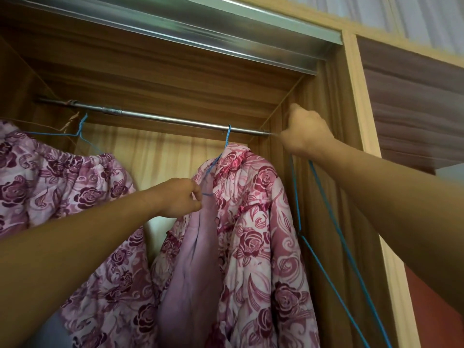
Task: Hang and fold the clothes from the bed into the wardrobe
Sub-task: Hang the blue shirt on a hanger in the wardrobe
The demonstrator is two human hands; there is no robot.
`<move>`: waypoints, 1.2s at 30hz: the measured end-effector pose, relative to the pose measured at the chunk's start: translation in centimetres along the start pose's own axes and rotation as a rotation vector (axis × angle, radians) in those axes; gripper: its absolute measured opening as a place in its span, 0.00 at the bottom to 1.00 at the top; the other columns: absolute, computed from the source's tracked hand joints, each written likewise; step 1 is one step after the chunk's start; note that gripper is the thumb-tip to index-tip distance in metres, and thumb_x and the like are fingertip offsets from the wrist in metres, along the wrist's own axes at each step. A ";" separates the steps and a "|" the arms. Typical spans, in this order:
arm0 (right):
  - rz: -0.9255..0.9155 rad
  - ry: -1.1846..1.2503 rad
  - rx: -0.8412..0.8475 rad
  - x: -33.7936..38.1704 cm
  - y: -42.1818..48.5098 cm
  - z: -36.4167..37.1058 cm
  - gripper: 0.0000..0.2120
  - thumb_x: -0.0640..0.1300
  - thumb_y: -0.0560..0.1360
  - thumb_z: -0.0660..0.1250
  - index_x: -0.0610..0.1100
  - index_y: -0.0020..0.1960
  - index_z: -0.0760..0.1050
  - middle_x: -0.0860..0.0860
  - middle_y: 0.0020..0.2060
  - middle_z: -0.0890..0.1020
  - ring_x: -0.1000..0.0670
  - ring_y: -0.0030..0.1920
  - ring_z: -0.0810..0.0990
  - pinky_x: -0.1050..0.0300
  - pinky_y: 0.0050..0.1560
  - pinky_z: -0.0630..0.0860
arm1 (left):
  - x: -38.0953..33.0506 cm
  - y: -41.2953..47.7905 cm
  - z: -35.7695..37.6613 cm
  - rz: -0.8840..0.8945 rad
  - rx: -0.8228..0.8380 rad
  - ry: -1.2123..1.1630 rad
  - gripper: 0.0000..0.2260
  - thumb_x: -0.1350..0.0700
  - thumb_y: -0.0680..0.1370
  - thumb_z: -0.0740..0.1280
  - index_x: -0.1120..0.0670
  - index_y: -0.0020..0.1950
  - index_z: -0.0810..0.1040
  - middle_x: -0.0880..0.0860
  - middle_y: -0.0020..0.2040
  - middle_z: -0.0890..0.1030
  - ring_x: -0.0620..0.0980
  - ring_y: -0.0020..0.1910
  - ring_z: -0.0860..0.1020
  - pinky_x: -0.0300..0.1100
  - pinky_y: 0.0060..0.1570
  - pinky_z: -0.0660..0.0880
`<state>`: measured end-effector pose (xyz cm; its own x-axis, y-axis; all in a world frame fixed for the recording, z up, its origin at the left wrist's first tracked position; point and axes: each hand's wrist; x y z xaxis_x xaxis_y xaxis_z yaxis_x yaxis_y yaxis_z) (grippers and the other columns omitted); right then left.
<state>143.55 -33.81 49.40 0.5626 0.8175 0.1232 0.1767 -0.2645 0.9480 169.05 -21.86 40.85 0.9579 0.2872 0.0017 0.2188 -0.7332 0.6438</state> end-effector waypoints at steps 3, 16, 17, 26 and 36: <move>-0.010 0.041 0.168 1.9 -1.1 0.9 0.12 0.40 0.73 0.61 0.39 0.53 0.77 0.37 0.53 0.82 0.36 0.51 0.82 0.48 0.47 0.80 | -0.6 -1.0 0.6 0.040 0.017 -0.010 0.08 0.52 0.79 0.67 0.51 0.55 0.83 0.40 0.42 0.78 0.42 0.44 0.77 0.38 0.43 0.70; -0.295 -0.033 0.569 10.3 -5.8 4.1 0.08 0.38 0.80 0.60 0.40 0.42 0.74 0.47 0.33 0.76 0.48 0.29 0.75 0.59 0.26 0.70 | 0.8 -6.2 1.9 0.037 0.113 -0.080 0.10 0.54 0.81 0.66 0.54 0.60 0.82 0.47 0.47 0.80 0.37 0.36 0.75 0.26 0.34 0.68; -0.312 -0.010 0.558 10.9 -6.1 4.3 0.08 0.39 0.80 0.60 0.40 0.43 0.73 0.48 0.32 0.76 0.48 0.30 0.75 0.59 0.27 0.69 | 1.1 -6.6 1.9 0.026 0.120 -0.083 0.10 0.53 0.81 0.66 0.53 0.60 0.82 0.46 0.46 0.81 0.39 0.39 0.76 0.29 0.38 0.71; -0.408 0.281 0.630 19.0 -7.0 2.1 0.14 0.34 0.80 0.58 0.37 0.39 0.78 0.50 0.22 0.80 0.47 0.31 0.85 0.61 0.22 0.75 | 4.4 -9.4 0.9 -0.068 0.162 -0.096 0.10 0.50 0.81 0.66 0.50 0.59 0.82 0.44 0.45 0.81 0.46 0.44 0.80 0.45 0.48 0.77; -0.493 0.538 0.667 25.3 -7.7 2.6 0.10 0.35 0.78 0.61 0.39 0.40 0.77 0.39 0.39 0.83 0.43 0.32 0.81 0.53 0.30 0.82 | 7.0 -13.7 -0.6 -0.179 0.165 -0.491 0.07 0.55 0.83 0.63 0.46 0.49 0.80 0.48 0.46 0.83 0.52 0.50 0.84 0.43 0.46 0.83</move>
<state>158.50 -12.42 44.50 -0.1096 0.9934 0.0330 0.8047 0.0692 0.5897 172.63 -9.45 32.56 0.8688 0.1241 -0.4794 0.3747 -0.7977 0.4725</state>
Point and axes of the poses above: each hand's wrist, its own y-axis towards the middle knuckle, its own z-axis out of the palm, x = y × z
